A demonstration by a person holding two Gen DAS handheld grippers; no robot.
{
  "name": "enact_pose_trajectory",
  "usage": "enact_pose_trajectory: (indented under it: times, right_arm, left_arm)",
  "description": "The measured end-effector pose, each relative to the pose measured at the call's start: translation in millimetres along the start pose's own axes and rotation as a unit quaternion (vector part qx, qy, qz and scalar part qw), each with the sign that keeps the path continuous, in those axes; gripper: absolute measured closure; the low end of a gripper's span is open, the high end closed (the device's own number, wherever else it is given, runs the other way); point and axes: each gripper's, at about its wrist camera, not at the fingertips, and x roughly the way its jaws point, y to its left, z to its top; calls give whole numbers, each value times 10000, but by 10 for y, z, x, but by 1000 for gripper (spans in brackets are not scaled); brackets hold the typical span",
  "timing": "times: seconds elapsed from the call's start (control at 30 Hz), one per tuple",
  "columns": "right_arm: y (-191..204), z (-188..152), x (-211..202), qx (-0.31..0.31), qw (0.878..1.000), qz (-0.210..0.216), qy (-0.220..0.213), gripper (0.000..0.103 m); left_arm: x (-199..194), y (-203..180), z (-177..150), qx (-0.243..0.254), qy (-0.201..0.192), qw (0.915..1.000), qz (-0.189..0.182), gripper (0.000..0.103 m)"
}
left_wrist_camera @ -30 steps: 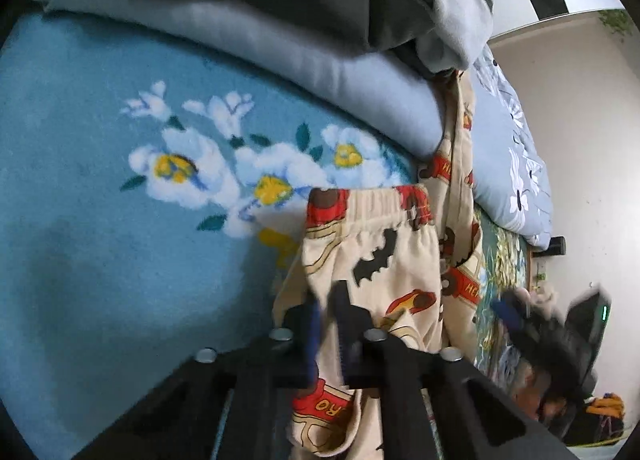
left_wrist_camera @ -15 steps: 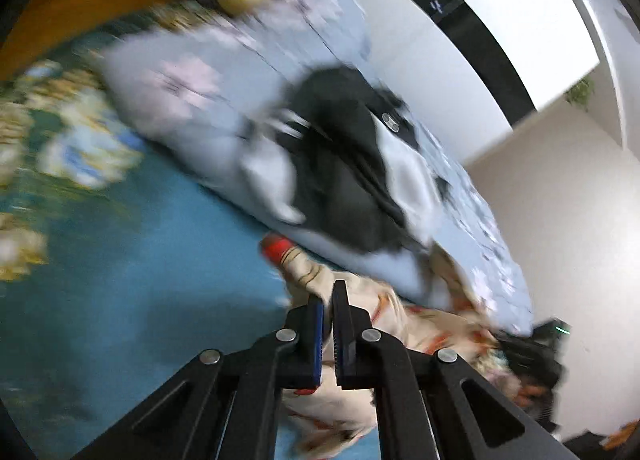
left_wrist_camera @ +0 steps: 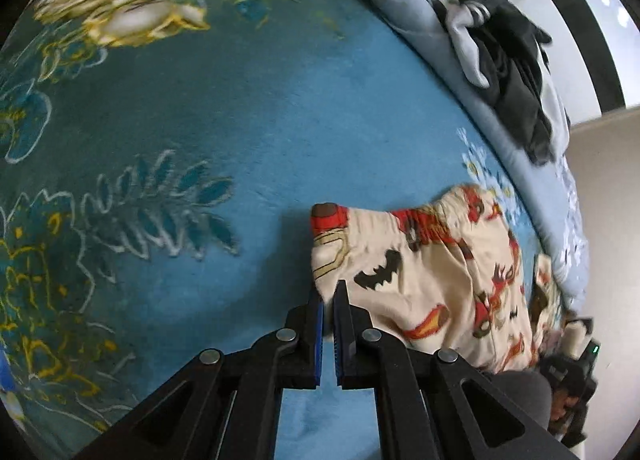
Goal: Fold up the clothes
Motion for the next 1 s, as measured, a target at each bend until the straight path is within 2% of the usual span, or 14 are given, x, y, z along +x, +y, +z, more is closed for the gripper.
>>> enact_pose_trajectory:
  times: [0.1,0.2,0.27,0.3,0.4,0.5,0.57,0.7,0.77,0.9,1.0]
  right_arm:
    - [-86,-27,-30,95,9999,12,102,96]
    - [-155,-65,-103,127,9999,39,54,94]
    - [-208,-103,-159,137,9998,114,-5,84]
    - [-215,-95,-198,129,9999,102,-51,82]
    - [-168,53,-253,-65,9994,-40,-327,77]
    - [-18,302,-198,-104,9988,-62,-482,65]
    - [105,476,-158,-114,9982,28,-585,57]
    - [397,757,65,-394,9972,-284,-577,56]
    - [561,794,145,-773,9943,-425,-594,56]
    - [781,772,336,-1531,9837,-813,-482,56]
    - [837,745,489,-1869,9745,-1195,-334,56]
  left_arm:
    - [5,15,37,-51,167,9998,-117,95]
    - [-84,10,75,-9,186,9998,-34,93]
    - [-130,-51,173,149,105,9998,65,83]
    - [-149,-87,230,244,55,9996,121,74]
    - [56,-513,477,728,7,9973,88,54]
    - [396,-961,668,1218,203,9923,-46,44]
    - [749,-1362,763,1568,376,9869,-4,42]
    - [1233,-1784,789,2073,779,9751,145,40]
    - [1438,-1948,784,2310,958,9678,274,39]
    - [1416,-1931,683,2604,1163,9574,448,40]
    - [1374,-1911,642,2518,1061,9604,549,42]
